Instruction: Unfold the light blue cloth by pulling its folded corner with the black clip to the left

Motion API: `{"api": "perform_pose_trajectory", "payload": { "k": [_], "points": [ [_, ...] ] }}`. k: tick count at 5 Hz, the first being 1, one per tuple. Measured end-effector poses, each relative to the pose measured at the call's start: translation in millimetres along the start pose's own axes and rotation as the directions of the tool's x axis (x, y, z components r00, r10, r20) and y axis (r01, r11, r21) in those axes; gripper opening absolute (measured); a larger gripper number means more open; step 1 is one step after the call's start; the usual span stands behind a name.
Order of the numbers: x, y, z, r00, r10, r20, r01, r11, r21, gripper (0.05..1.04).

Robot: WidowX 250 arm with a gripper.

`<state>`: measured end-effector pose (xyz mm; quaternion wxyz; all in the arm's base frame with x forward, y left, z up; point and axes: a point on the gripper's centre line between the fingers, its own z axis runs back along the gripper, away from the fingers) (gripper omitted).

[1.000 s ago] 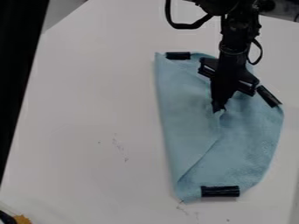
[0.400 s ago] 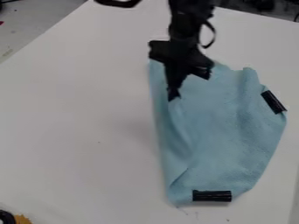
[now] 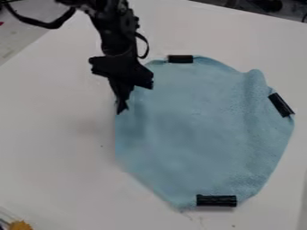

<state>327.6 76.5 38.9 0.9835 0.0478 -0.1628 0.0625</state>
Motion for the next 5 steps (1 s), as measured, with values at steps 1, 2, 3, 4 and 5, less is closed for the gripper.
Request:
{"api": "perform_pose_trajectory", "payload": {
  "k": [1, 2, 3, 4, 5],
  "points": [
    [-5.3, 32.5, -3.4, 0.999, 0.041, 0.014, -0.041, 0.999, -0.001, 0.079],
    [-12.2, 51.6, -6.1, 1.0, 0.023, -0.012, -0.023, 0.999, 0.043, 0.232],
    [-19.2, 80.0, -5.2, 0.999, 0.046, -0.017, -0.044, 0.994, 0.104, 0.495],
    [-23.2, 95.5, -4.0, 0.999, 0.035, -0.023, -0.031, 0.988, 0.148, 0.803],
    [-17.2, 102.1, 6.6, 0.999, -0.021, -0.05, 0.029, 0.986, 0.162, 1.004]
  ]
}}
